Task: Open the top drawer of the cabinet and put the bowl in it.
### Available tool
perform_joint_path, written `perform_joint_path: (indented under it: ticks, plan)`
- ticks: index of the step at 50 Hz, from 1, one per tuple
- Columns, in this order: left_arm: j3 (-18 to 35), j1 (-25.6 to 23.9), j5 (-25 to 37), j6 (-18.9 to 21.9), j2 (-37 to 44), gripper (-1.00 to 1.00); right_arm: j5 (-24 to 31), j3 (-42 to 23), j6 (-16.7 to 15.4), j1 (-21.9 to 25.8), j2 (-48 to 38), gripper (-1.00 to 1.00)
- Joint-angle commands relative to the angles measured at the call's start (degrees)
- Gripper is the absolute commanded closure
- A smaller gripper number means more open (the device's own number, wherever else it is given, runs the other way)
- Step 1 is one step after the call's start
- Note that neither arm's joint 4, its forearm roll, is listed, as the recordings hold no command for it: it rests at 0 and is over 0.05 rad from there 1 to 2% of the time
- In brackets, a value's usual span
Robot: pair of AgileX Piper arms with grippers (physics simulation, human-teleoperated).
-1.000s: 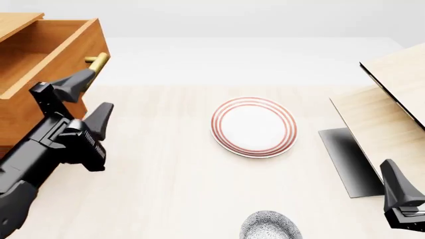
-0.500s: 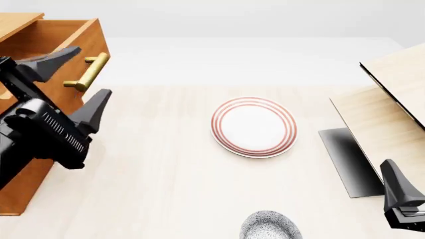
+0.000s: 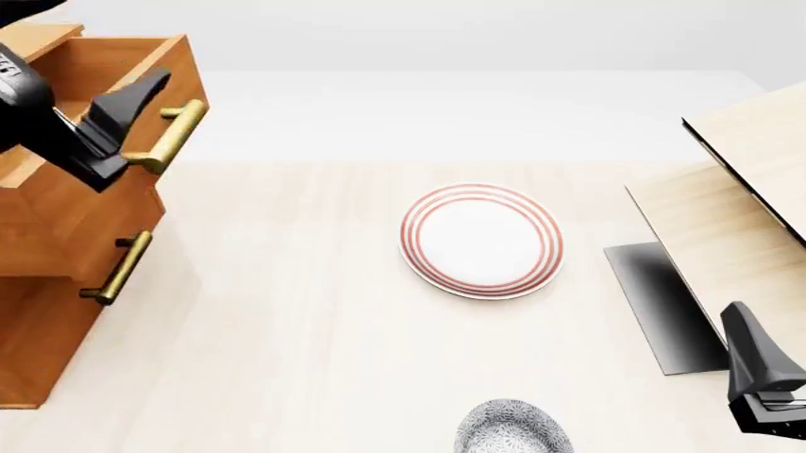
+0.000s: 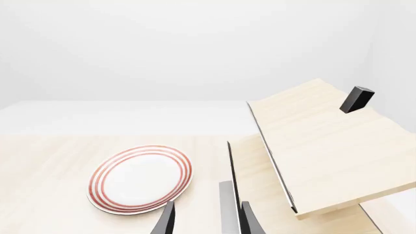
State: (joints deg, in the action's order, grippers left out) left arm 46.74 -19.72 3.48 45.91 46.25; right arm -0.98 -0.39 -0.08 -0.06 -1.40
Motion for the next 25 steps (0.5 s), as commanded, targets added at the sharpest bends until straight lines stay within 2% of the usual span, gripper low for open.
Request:
perform_joint_path:
  ticks: [1, 2, 3, 4, 5, 9, 11, 12, 14, 15, 18, 22, 25]
  plan:
    - [9.98, 3.76, 13.37, -13.32, 3.19, -1.0, 0.41, 0.07, 0.02, -0.01, 0.48, -1.0]
    - [11.95, 1.5, 12.9, -15.03, 3.82, -1.0, 0.42, 0.07, 0.01, -0.01, 0.49, -1.0]
    - [11.97, 1.49, 12.91, -15.03, 3.84, -1.0, 0.42, 0.07, 0.01, -0.01, 0.5, -1.0]
    - [14.13, 5.2, 16.71, -18.14, 2.4, -1.0, 0.41, 0.07, 0.02, 0.0, 0.48, -1.0]
    - [15.34, 2.98, 16.11, -18.22, 3.12, -1.0, 0.41, 0.07, 0.03, 0.0, 0.48, -1.0]
    - [20.06, 5.9, 21.64, -22.78, 3.0, -1.0, 0.42, 0.07, 0.02, 0.0, 0.49, -1.0]
    - [20.72, 6.38, 22.94, -22.84, 3.67, -1.0, 0.41, 0.07, 0.02, -0.01, 0.49, -1.0]
    - [21.68, 5.17, 22.87, -24.33, 4.13, -1.0, 0.41, 0.07, 0.03, 0.01, 0.48, -1.0]
    - [21.92, 8.44, 25.35, -24.59, 3.54, -1.0, 0.42, 0.07, 0.01, -0.01, 0.51, -1.0]
    - [23.25, 7.21, 26.01, -26.34, 4.8, -1.0, 0.41, 0.07, 0.02, 0.0, 0.49, -1.0]
    - [24.85, 11.68, 31.18, -28.79, 5.11, -1.0, 0.41, 0.07, 0.02, 0.01, 0.49, -1.0]
    - [27.06, 9.71, 32.27, -30.23, 6.96, -1.0, 0.41, 0.07, 0.0, 0.0, 0.48, -1.0]
    - [28.34, 10.57, 33.81, -31.24, 7.34, -1.0, 0.42, 0.07, 0.02, 0.01, 0.51, -1.0]
